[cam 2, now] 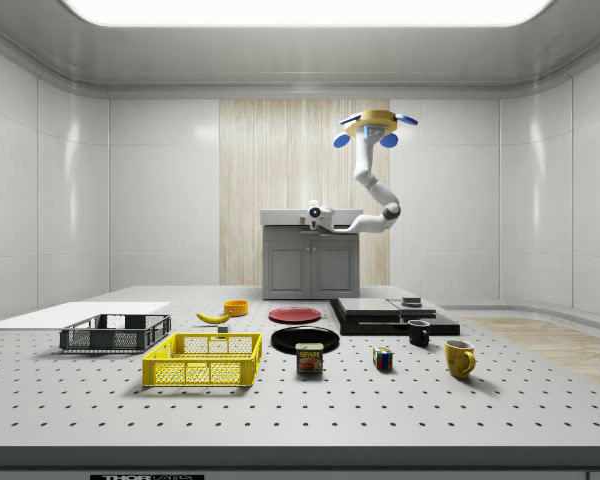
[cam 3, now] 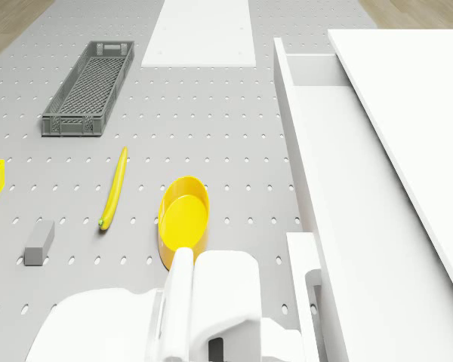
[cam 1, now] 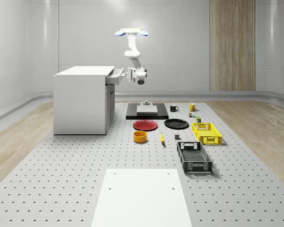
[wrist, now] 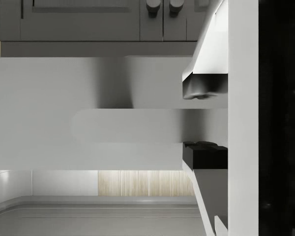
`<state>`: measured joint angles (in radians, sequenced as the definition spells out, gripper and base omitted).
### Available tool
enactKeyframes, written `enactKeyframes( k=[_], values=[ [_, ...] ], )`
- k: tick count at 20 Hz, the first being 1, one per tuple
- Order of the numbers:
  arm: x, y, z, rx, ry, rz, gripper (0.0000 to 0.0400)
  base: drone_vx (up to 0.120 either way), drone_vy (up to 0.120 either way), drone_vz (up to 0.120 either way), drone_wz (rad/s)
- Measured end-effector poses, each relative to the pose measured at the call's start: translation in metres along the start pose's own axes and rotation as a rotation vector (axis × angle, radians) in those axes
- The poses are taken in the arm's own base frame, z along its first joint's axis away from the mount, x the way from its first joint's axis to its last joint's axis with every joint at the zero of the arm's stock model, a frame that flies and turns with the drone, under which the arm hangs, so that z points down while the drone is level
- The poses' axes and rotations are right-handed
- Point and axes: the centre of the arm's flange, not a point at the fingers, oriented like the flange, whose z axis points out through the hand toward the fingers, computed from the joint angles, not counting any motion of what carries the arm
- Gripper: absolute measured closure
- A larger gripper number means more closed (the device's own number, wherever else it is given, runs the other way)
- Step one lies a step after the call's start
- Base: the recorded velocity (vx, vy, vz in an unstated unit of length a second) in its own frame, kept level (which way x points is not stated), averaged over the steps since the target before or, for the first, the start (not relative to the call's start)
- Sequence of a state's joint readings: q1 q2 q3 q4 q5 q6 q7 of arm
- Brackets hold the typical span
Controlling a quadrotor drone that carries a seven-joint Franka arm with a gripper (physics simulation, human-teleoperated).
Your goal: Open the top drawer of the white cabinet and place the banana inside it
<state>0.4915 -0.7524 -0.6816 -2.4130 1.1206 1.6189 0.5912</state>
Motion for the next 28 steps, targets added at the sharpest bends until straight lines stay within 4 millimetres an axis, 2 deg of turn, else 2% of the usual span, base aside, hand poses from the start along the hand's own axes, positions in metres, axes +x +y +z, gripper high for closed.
enactKeyframes(
  k=[3, 4, 6, 8, 11, 12, 13, 15, 17, 20, 23, 27, 28],
  values=[
    [-0.001, -0.001, -0.014, 0.002, -0.001, -0.001, 0.0288, 0.0, 0.0, 0.0, 0.0],
    [-0.001, -0.001, -0.017, 0.002, -0.002, -0.001, 0.0225, 0.0, 0.0, 0.0, 0.0],
    [-0.001, -0.001, -0.023, 0.002, -0.002, -0.001, 0.0136, 0.0, 0.0, 0.0, 0.0],
    [-0.001, -0.001, -0.024, 0.003, -0.002, -0.001, 0.0083, 0.0, 0.0, 0.0, 0.0],
    [-0.001, -0.002, -0.019, 0.003, -0.003, -0.001, 0.0039, 0.0, 0.0, 0.0, 0.0],
    [-0.001, -0.002, -0.018, 0.003, -0.003, -0.001, 0.0054, 0.0, 0.0, 0.0, 0.0],
    [-0.001, -0.002, -0.017, 0.003, -0.003, -0.001, 0.0107, 0.0, 0.0, 0.0, 0.0],
    [-0.001, -0.002, -0.017, 0.003, -0.003, -0.001, 0.0181, 0.0, 0.0, 0.0, 0.0],
    [-0.001, -0.002, -0.021, 0.003, -0.003, -0.001, 0.0225, 0.0, 0.0, 0.0, 0.0],
    [0.007, 0.003, -0.03, 0.005, -0.004, -0.041, 0.0253, 0.0, 0.0, 0.0, 0.0],
    [0.004, 0.001, -0.043, 0.004, -0.003, -0.025, 0.0273, 0.0, 0.0, 0.0, 0.0],
    [0.001, 0.0, -0.063, -0.001, 0.0, 0.01, 0.0258, 0.0, 0.0, 0.0, 0.0],
    [0.01, 0.005, -0.066, -0.003, 0.002, -0.018, 0.0224, 0.0, 0.0, 0.0, 0.0]
  ],
)
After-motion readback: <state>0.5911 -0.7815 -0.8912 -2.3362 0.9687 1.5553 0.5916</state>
